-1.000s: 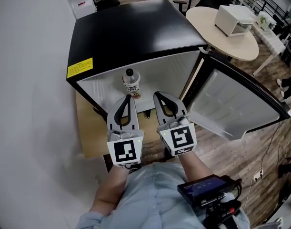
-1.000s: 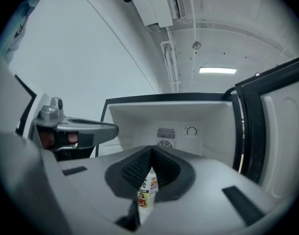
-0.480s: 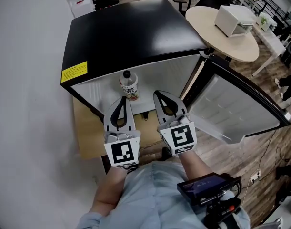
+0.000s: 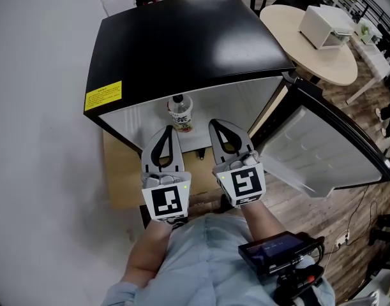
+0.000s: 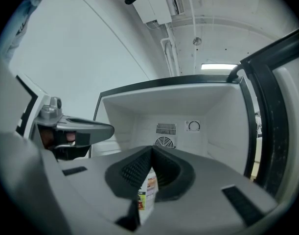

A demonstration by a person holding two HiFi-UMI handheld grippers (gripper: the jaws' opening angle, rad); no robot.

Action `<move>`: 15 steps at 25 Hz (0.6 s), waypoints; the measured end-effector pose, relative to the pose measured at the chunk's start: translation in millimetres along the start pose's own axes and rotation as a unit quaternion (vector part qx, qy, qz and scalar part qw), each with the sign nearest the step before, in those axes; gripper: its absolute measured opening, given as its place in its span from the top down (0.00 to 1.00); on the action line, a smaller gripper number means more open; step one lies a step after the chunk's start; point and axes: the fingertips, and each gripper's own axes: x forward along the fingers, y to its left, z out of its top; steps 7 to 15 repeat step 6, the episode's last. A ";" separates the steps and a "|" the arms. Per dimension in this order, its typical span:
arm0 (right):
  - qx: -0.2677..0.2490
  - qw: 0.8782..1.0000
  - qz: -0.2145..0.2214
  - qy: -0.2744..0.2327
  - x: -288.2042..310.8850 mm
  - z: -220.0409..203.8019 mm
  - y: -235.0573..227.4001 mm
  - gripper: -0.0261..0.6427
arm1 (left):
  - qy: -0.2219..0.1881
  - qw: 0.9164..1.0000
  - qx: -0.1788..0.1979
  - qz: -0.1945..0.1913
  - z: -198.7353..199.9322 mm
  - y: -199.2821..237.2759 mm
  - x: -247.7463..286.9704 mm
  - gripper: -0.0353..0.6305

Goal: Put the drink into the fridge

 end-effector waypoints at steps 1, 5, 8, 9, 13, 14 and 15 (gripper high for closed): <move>0.001 1.000 0.001 0.002 1.2 -0.9 0.3 0.95 | 0.001 1.000 0.000 0.000 -0.8 0.8 0.8 0.93; -0.001 1.000 0.003 -0.004 7.3 -0.9 -0.8 0.95 | 0.000 1.000 0.001 0.002 -2.5 3.9 5.2 0.93; -0.002 1.000 0.004 -0.006 9.0 -0.3 -1.0 0.95 | 0.000 1.000 0.001 0.002 -2.6 4.7 6.4 0.93; -0.002 1.000 0.004 -0.006 9.0 -0.3 -1.0 0.95 | 0.000 1.000 0.001 0.002 -2.6 4.7 6.4 0.93; -0.002 1.000 0.004 -0.006 9.0 -0.3 -1.0 0.95 | 0.000 1.000 0.001 0.002 -2.6 4.7 6.4 0.93; -0.002 1.000 0.004 -0.006 9.0 -0.3 -1.0 0.95 | 0.000 1.000 0.001 0.002 -2.6 4.7 6.4 0.93; -0.002 1.000 0.004 -0.006 9.0 -0.3 -1.0 0.95 | 0.000 1.000 0.001 0.002 -2.6 4.7 6.4 0.93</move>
